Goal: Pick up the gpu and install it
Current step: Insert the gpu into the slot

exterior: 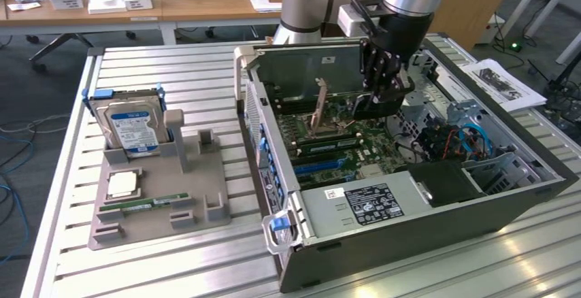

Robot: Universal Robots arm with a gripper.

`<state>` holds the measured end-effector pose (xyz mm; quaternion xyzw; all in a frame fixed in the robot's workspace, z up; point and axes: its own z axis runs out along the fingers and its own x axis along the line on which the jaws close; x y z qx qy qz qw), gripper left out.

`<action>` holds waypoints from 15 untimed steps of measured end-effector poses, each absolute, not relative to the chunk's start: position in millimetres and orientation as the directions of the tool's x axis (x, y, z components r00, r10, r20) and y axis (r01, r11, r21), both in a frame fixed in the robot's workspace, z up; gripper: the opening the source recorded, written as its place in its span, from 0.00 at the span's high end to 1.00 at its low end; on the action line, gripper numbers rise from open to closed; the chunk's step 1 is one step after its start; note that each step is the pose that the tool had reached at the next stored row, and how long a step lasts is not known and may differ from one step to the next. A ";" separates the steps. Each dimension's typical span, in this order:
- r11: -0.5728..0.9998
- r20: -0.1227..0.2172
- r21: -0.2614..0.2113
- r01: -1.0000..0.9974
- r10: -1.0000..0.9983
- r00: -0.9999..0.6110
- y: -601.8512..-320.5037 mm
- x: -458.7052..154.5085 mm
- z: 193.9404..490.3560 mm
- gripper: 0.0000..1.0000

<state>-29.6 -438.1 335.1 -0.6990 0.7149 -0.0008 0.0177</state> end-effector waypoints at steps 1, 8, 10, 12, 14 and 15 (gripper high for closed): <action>0.023 -0.024 -0.026 -0.999 -0.999 -0.022 -438.1 -30.9 335.0 0.73; 0.023 -0.024 -0.026 -0.999 -0.999 -0.022 -438.1 -38.9 334.7 0.73; 0.023 -0.024 -0.026 -0.999 -0.999 -0.022 -438.1 -41.3 334.6 0.73; 0.023 -0.024 -0.026 -0.999 -0.999 -0.022 -438.1 -43.9 334.5 0.73; 0.023 -0.024 -0.026 -0.999 -0.999 -0.022 -438.2 -46.1 334.4 0.73; 0.023 -0.024 -0.026 -0.999 -0.999 -0.022 -438.4 -46.9 334.4 0.73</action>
